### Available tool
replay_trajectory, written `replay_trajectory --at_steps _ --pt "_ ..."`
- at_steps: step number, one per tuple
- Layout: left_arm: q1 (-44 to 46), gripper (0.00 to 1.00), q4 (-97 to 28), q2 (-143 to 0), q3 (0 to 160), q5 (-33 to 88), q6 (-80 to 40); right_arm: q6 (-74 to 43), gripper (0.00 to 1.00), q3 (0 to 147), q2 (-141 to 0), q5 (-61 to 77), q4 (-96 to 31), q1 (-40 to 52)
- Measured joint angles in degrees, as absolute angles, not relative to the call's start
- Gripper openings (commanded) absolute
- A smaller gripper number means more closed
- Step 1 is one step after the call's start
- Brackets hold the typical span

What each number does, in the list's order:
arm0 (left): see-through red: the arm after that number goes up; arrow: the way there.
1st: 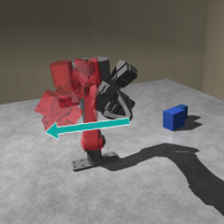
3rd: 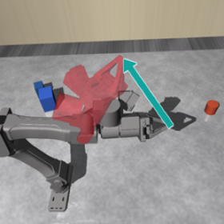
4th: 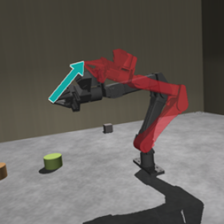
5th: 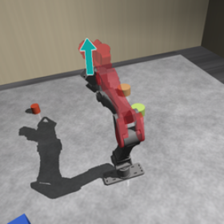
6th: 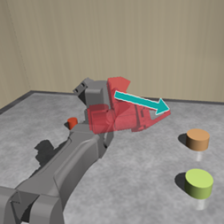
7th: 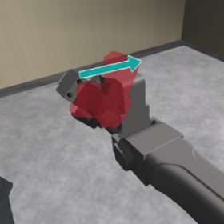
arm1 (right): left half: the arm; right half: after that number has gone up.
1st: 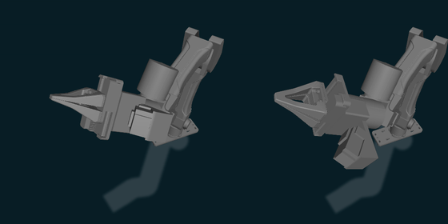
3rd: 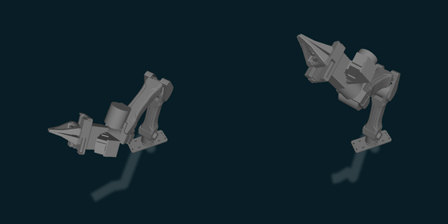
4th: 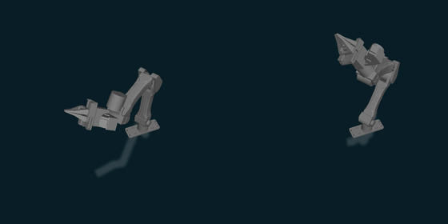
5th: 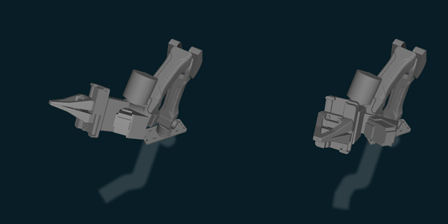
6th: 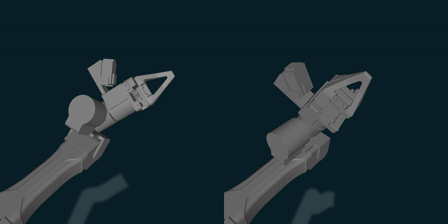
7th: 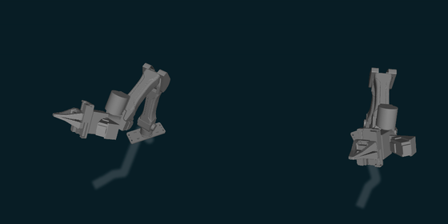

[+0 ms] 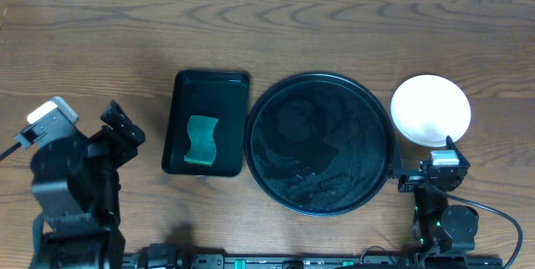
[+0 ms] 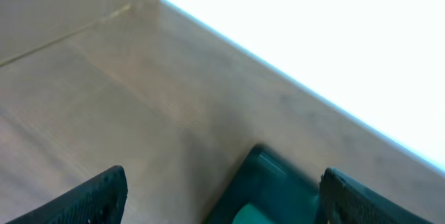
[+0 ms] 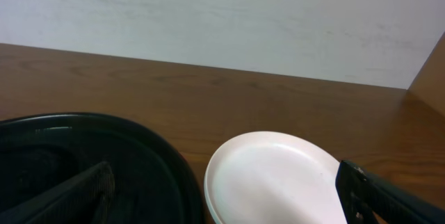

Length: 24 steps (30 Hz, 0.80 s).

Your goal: Clean dirty plates on tray and stack at the side

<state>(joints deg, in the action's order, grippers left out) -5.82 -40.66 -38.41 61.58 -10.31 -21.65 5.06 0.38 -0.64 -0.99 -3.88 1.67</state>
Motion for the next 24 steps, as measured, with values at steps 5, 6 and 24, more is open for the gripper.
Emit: replay_trajectory --at_steps 5,6,24 --pt "-5.82 0.89 -22.28 -33.15 53.39 -5.89 -22.63 5.06 0.99 0.38 -0.64 -0.99 -3.92 1.67" --pt "-5.82 0.89 -17.8 -32.27 51.64 -4.6 -22.7 5.06 0.99 0.38 -0.64 -0.99 -3.9 1.67" --pt "-5.82 0.89 24.86 -17.63 22.92 7.2 -26.3 5.04 0.99 0.38 -0.64 -0.91 -3.9 1.67"
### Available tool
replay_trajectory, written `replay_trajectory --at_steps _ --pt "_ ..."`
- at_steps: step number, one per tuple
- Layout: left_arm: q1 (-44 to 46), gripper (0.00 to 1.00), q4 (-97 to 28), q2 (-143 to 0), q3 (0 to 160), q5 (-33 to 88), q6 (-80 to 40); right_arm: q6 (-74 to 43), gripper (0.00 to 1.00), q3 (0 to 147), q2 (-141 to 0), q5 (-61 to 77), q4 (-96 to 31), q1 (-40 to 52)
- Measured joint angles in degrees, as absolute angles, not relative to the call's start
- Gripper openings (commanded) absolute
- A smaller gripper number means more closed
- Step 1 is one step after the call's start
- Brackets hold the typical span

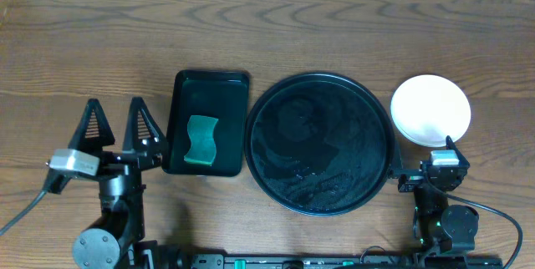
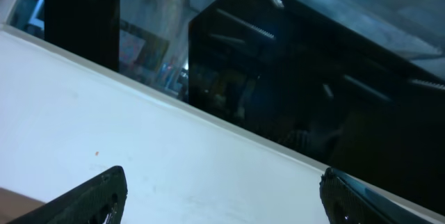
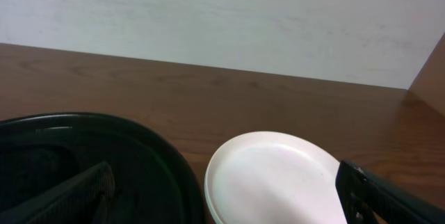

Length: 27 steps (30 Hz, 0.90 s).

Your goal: Clean dirty plates on tray and stack at the side

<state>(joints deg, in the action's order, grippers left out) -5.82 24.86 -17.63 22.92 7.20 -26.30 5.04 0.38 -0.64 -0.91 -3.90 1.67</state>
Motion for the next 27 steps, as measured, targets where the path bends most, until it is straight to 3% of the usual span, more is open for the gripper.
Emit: replay_trajectory --at_steps 19,27 --pt "-5.5 0.89 28.95 -0.62 5.74 7.14 -28.73 5.06 0.99 0.38 -0.64 -0.86 -3.92 1.67" --pt "-3.81 0.89 20.05 -0.6 0.91 6.98 -28.73 5.06 0.99 0.38 -0.64 -0.86 -3.9 1.67"
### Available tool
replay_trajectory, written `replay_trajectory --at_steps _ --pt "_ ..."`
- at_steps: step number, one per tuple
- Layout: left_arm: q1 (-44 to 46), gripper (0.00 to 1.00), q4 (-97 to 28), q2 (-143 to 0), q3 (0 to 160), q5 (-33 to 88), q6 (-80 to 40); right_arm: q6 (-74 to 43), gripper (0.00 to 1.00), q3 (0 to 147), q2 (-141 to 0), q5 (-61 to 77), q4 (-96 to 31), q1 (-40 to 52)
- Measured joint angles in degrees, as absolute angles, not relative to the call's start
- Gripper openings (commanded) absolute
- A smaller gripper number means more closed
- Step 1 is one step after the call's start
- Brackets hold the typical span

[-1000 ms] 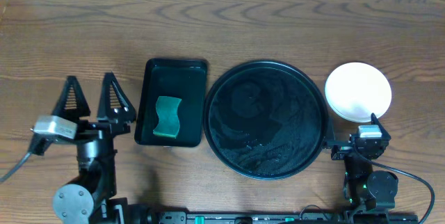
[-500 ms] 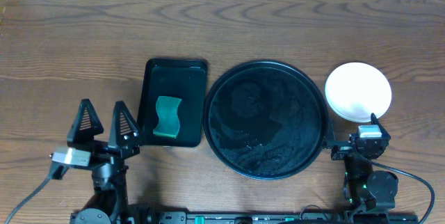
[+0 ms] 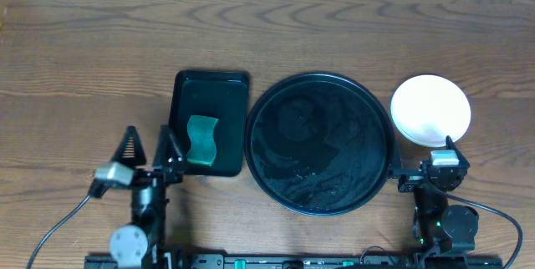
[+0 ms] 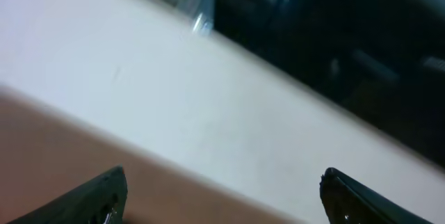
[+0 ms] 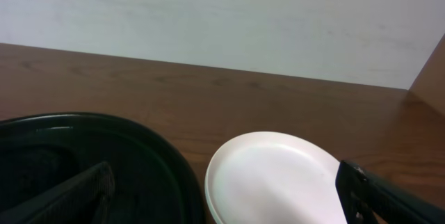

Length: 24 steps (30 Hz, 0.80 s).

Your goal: Clean dirty plates on tray and stack at the side

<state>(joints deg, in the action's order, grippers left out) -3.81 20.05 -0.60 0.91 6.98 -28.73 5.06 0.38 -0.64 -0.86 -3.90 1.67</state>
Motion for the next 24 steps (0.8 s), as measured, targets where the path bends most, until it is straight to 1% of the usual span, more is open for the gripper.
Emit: replay_trajectory --at_steps 4,7,16,24 --pt "-3.07 0.89 10.24 -0.58 0.36 5.82 -28.14 5.06 0.99 0.38 -0.62 -0.86 -3.9 1.67" --pt "-2.31 0.89 -0.3 -0.56 0.34 5.5 -24.62 5.04 0.99 0.38 -0.64 -0.86 -3.88 1.67" --pt "-1.8 0.89 -1.1 -0.58 0.71 4.12 -8.38 5.06 0.99 0.38 -0.62 -0.86 -3.92 1.67" --pt "-1.8 0.89 -1.13 -0.58 0.71 4.14 -3.44 5.06 0.99 0.38 -0.62 -0.86 -3.92 1.67"
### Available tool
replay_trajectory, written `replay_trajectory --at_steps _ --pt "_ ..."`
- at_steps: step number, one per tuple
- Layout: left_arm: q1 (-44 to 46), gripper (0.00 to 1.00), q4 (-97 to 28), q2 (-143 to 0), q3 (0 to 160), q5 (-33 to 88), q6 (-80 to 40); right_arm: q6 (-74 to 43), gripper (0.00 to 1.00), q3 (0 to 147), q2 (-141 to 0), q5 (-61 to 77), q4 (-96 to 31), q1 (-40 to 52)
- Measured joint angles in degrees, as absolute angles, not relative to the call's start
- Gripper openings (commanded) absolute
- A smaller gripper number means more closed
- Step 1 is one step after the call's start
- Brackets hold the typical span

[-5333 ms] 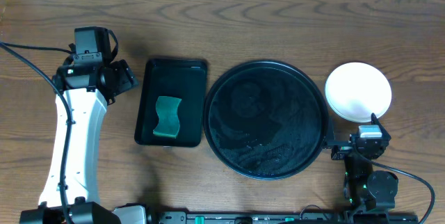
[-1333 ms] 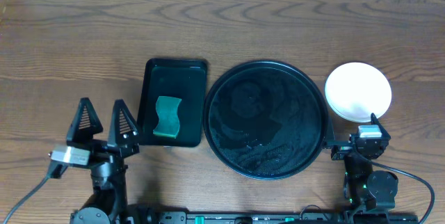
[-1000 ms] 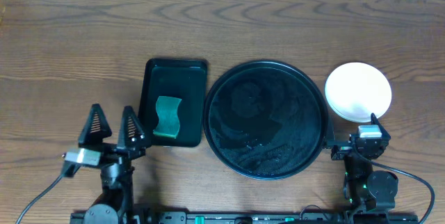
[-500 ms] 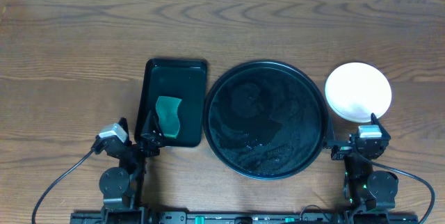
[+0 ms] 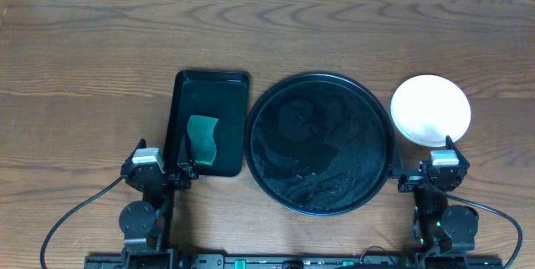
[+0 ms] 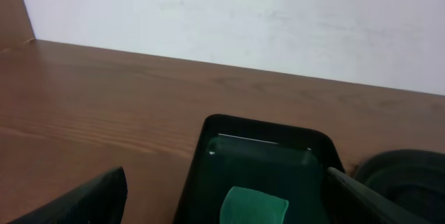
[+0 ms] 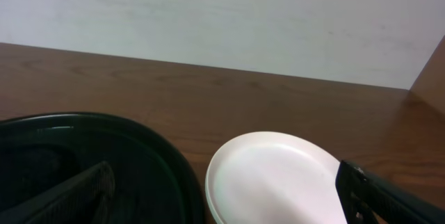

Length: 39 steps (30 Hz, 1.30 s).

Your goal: Clean dirty plates on tray and stack at the side

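Note:
A stack of white plates [image 5: 430,110] sits on the table right of the round black tray [image 5: 322,85], whose bare wet bottom holds no plates. In the right wrist view the top plate [image 7: 278,175] lies just ahead of my right gripper [image 7: 224,179], which is open with nothing in it. My left gripper [image 5: 159,167] rests at the front edge, open and holding nothing. Its camera looks level over the green sponge [image 6: 254,204] in the rectangular black tray [image 6: 268,130]. My right gripper [image 5: 433,167] sits below the plate stack.
The rectangular tray [image 5: 209,81] with the sponge [image 5: 201,139] stands directly left of the round tray. A white wall [image 6: 278,22] backs the table. Bare wood stretches across the far side and the left.
My left arm has come down from a tilted-up pose to rest low at the front edge, its camera now facing the sponge tray. The right arm, plates and trays are unchanged.
My left arm stood raised at the far left, gripper open. Then it was nearer the front with its fingers pointing up and its camera off the table. It shrank further toward the edge, and now lies folded beside the sponge tray. The right arm stayed still throughout.

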<state>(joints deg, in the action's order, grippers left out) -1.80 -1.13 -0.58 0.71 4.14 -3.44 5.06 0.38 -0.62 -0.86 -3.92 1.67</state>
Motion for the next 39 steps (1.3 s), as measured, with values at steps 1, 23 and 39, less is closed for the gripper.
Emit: replay_trajectory --at_steps 1,23,39 --pt "-1.8 0.89 -1.1 -0.58 0.71 4.16 -3.11 5.06 0.99 0.38 -0.62 -0.86 -3.92 1.67" --pt "-1.8 0.89 -1.1 -0.58 0.71 4.16 -2.68 5.06 0.99 0.38 -0.62 -0.86 -3.92 1.67" --pt "-1.8 0.89 -1.1 -0.58 0.71 4.16 -2.68 5.06 0.99 0.38 -0.62 -0.86 -3.92 1.67"
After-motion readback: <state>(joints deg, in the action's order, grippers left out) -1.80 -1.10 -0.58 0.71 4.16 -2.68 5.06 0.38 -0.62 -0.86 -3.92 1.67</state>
